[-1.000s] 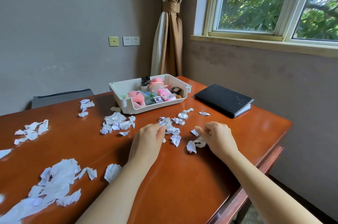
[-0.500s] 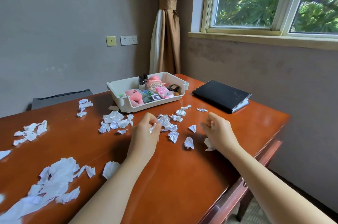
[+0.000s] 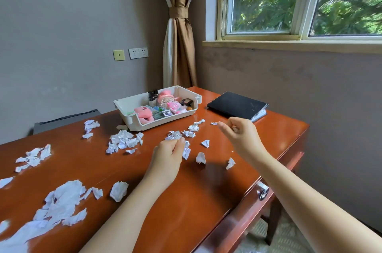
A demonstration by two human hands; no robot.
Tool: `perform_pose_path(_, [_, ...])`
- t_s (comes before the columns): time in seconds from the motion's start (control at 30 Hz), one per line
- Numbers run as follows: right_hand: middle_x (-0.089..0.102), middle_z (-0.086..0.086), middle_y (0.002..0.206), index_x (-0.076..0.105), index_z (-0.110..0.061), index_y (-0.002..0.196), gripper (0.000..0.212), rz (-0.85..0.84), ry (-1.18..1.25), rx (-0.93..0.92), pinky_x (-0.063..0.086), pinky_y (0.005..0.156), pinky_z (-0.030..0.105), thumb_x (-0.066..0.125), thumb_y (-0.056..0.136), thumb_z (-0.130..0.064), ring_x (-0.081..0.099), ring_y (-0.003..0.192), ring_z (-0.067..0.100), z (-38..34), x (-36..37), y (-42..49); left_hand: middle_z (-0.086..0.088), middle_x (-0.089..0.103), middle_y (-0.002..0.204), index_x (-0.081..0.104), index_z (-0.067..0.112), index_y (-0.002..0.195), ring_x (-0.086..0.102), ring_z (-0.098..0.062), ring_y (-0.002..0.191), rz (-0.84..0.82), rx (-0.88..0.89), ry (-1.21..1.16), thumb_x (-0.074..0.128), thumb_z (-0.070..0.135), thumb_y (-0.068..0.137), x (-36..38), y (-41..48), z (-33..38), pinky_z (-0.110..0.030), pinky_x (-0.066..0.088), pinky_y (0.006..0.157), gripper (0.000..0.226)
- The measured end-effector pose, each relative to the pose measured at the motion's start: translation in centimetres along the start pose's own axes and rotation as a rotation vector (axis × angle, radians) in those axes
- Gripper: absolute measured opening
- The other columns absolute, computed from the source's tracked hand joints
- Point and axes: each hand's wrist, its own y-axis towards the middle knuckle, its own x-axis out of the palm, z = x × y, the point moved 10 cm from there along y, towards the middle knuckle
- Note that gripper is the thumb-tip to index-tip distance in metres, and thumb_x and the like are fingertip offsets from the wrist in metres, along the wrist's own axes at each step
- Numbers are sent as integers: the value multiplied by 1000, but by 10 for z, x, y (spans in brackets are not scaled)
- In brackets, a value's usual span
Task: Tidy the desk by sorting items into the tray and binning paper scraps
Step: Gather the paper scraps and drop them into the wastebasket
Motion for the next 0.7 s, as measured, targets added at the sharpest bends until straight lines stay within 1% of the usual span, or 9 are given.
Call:
perform_pose_path(0.07, [38,-3,48,39,-16,56,42,-9,25,-5,34,46,19,57,91,-28,40,41,8,-7,-9,-4,3,30,48,31,15,54,29,-10,45,-29,-3,-53,38,29,99,3,-6,8,-27,24,48,48])
perform_pose_path(0.17, [43,-4,48,42,-19,58,37,-57,9,-34,36,41,9,55,92,-27,49,35,3,-20,-25,-17,10,30,42,30,20,50,28,-7,38,-98,-2,-119,38,29,100,12,-18,28,-23,23,45,51])
perform_pose_path(0.23, [44,-5,47,43,-20,60,35,-90,-20,-41,36,39,7,54,92,-26,49,32,2,-24,-38,-30,10,29,39,30,20,50,27,-6,35,-149,7,-158,37,29,100,22,-27,45,-21,22,43,52])
perform_pose_path(0.33, [40,-10,41,40,-22,59,37,-92,-60,-8,36,39,13,53,93,-28,44,32,5,-13,-63,-54,11,27,41,28,19,51,23,-5,35,-234,31,-217,37,30,100,47,-44,69,-20,21,41,51])
perform_pose_path(0.4, [37,-10,37,36,-21,58,40,-72,-71,28,33,39,17,51,94,-28,37,32,8,0,-82,-71,11,27,39,30,23,45,22,-4,35,-304,51,-242,37,30,100,71,-57,82,-21,19,43,55])
perform_pose_path(0.5, [33,-10,38,34,-15,59,41,-59,-87,81,26,40,15,49,95,-30,29,36,8,25,-105,-96,10,29,36,35,24,40,25,-6,33,-451,101,-230,37,30,100,115,-80,98,-22,19,45,60])
perform_pose_path(0.57, [35,-10,38,37,-16,59,41,-78,-90,129,24,43,14,49,95,-30,31,38,7,46,-113,-112,10,30,41,33,23,45,27,-6,38,-523,139,-206,38,30,99,142,-95,106,-25,23,48,55])
perform_pose_path(0.63, [34,-10,39,37,-18,57,42,-101,-85,180,24,44,17,50,95,-30,29,38,7,70,-115,-129,3,32,50,34,16,53,29,-11,45,-575,154,-178,38,31,99,167,-108,105,-31,28,52,48])
perform_pose_path(0.7, [31,-10,45,37,-13,59,42,-113,-74,247,25,45,20,50,95,-30,25,41,6,97,-114,-146,-1,30,53,35,12,59,28,-12,48,-635,142,-156,38,33,99,193,-121,97,-29,27,54,45])
